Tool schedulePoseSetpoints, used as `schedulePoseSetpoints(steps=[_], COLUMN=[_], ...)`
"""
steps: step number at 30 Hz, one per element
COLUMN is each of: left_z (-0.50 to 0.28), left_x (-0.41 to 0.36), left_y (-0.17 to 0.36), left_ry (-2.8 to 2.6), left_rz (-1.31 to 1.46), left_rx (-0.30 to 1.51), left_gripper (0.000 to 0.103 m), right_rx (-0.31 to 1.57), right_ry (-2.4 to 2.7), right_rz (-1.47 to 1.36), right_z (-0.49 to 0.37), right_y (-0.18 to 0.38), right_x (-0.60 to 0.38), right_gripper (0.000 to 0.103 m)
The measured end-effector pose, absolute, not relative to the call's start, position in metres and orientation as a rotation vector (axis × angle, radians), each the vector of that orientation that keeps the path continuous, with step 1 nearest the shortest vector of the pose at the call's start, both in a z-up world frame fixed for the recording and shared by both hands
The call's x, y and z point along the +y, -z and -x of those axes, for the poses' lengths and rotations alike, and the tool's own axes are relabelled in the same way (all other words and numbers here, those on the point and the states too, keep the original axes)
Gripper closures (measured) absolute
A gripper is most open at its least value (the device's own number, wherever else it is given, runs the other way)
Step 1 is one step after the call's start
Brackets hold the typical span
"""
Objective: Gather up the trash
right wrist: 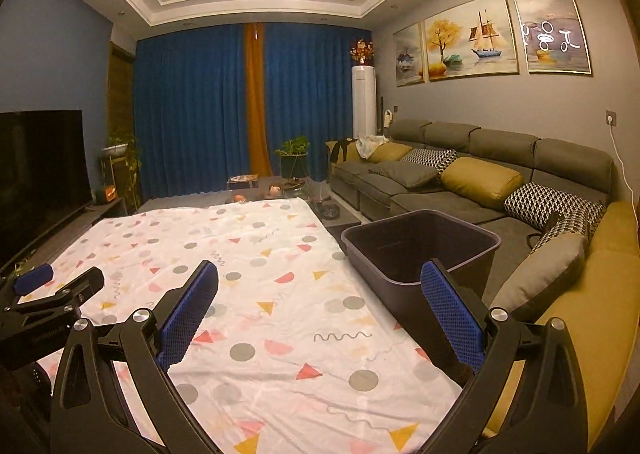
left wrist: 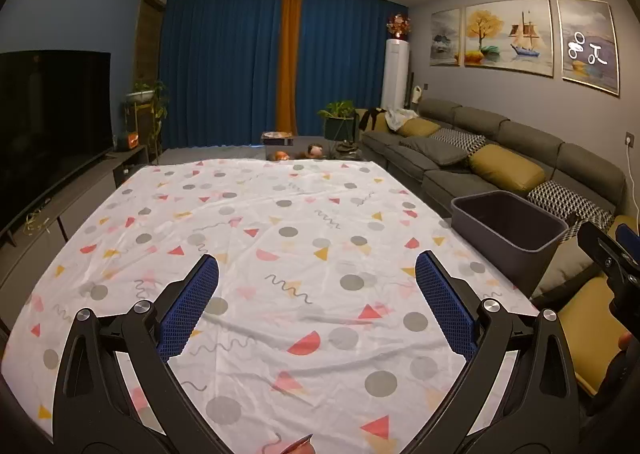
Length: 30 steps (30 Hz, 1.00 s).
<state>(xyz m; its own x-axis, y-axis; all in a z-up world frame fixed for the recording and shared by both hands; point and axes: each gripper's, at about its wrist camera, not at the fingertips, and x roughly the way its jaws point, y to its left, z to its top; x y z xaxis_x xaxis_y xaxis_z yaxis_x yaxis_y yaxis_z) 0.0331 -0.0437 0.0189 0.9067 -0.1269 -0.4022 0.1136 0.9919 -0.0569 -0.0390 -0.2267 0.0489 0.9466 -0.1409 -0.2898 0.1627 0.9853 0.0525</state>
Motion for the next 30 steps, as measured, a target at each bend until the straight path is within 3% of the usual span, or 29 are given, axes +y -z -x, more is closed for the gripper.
schedulePoseSetpoints(steps=[30], left_z=[-0.0258], left_x=[-0.0499], left_y=[-0.0233], left_ry=[0.145], left_rz=[0.027], left_rx=[0.404], left_gripper=[0.006], right_rx=[0.275], right_ry=[0.159], right_rz=[-0.083], right_z=[0.0427], right_y=[-0.0527], right_x=[-0.2288], right_gripper=[0.006])
